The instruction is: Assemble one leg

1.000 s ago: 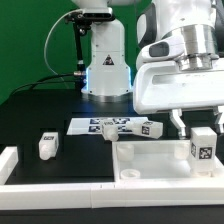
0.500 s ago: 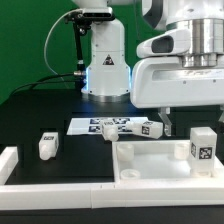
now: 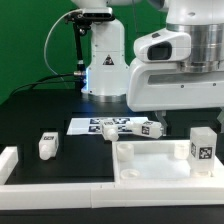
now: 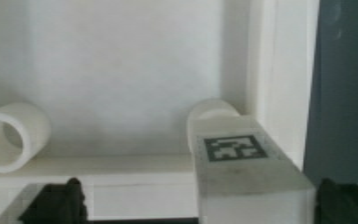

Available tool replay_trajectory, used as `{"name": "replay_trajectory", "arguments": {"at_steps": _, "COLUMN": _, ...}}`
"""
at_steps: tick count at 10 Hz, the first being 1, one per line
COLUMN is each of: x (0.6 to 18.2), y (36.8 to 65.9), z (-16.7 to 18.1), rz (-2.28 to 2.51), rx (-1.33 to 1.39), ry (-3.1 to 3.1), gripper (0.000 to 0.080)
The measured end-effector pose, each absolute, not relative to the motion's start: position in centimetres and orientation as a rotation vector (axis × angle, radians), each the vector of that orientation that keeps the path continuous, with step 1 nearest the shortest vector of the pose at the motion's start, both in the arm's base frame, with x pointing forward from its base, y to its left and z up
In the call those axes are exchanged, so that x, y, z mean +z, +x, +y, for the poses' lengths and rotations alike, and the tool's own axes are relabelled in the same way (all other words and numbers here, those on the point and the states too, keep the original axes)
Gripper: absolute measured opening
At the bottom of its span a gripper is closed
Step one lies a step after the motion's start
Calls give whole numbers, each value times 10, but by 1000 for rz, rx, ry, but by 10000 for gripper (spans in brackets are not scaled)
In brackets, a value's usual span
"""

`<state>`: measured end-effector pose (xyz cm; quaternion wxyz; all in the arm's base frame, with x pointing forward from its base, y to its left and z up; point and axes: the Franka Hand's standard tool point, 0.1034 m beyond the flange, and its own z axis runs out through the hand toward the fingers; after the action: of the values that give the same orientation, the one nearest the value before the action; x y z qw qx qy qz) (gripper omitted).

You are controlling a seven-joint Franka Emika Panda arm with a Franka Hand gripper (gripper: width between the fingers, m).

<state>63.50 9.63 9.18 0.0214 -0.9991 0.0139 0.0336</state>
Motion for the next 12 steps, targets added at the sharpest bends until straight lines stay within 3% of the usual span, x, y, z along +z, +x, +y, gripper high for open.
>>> {"name": "replay_trajectory", "arguments": {"at_steps": 6, "x": 89, "y": 638, "z": 101, "rz": 135, "rx": 102, "ry": -3097, "gripper": 634}}
{"name": "replay_trajectory", "arguments": {"at_steps": 8, "x": 89, "y": 638, "z": 101, "rz": 257, "rx": 104, "ry": -3091, "gripper": 285}}
{"name": "replay_trajectory", "arguments": {"at_steps": 12, "x": 89, "y": 639, "z": 103, "rz": 636, "rx": 103, "ry": -3043, "gripper": 289}}
